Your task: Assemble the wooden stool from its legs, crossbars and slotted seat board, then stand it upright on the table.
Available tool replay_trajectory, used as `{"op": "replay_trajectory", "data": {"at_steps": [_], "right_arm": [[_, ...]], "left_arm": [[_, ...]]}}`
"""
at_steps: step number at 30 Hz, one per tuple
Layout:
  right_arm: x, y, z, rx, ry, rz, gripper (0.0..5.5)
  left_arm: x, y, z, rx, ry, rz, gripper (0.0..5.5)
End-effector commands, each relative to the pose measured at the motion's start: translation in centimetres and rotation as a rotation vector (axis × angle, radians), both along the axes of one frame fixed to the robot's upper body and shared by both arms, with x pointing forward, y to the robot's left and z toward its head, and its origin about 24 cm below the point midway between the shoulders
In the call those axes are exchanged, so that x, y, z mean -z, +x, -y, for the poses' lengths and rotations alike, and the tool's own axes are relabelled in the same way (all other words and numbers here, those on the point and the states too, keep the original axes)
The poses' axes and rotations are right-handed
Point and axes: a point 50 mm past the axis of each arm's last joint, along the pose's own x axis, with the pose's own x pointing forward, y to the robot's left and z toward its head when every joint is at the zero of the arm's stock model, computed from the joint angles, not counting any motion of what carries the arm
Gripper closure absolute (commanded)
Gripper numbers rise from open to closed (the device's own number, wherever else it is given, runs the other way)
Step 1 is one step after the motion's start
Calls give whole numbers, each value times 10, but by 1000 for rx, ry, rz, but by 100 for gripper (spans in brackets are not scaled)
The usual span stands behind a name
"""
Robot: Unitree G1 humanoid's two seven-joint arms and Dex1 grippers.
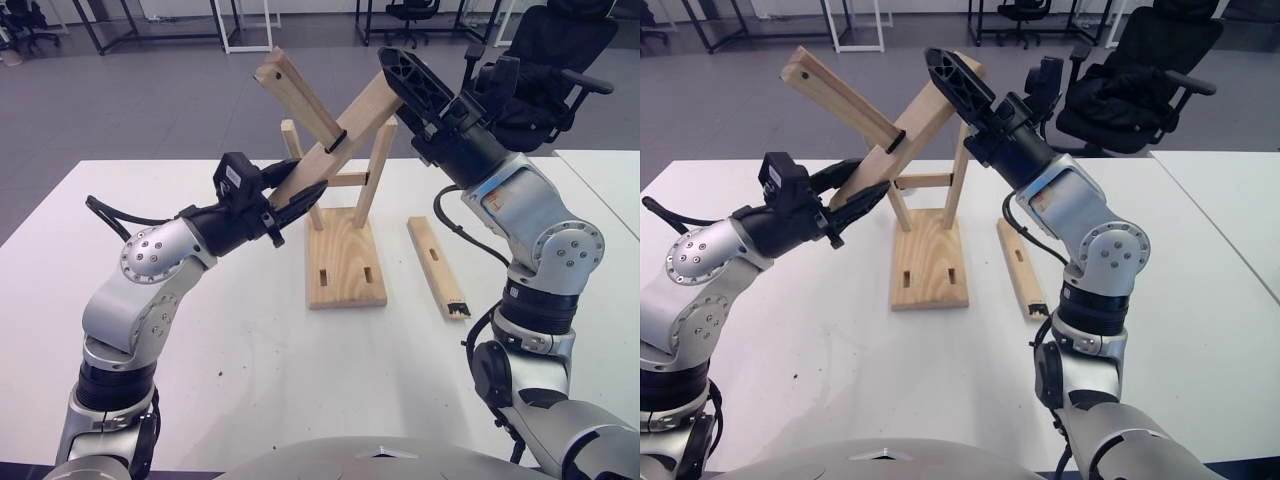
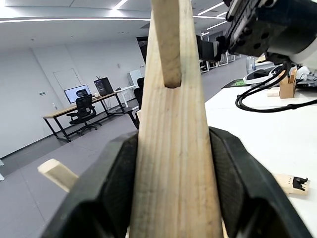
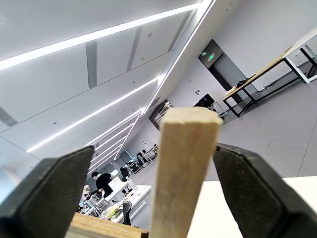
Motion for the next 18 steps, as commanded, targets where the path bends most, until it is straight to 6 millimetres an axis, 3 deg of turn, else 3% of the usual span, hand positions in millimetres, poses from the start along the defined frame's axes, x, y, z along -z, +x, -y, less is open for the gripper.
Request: {"op": "replay_trajectory", "data": {"at_steps": [1, 13, 18], "right_arm": [[2, -1, 1, -9, 31, -49, 178], [10, -3, 4, 12, 66, -127, 415], [14, -6, 0, 11, 8, -110, 442]], "left_arm": [[1, -1, -1, -8, 20, 18, 347], [7, -1, 2, 5, 70, 29, 347], [8, -1, 2, 14, 71, 33, 347]]}}
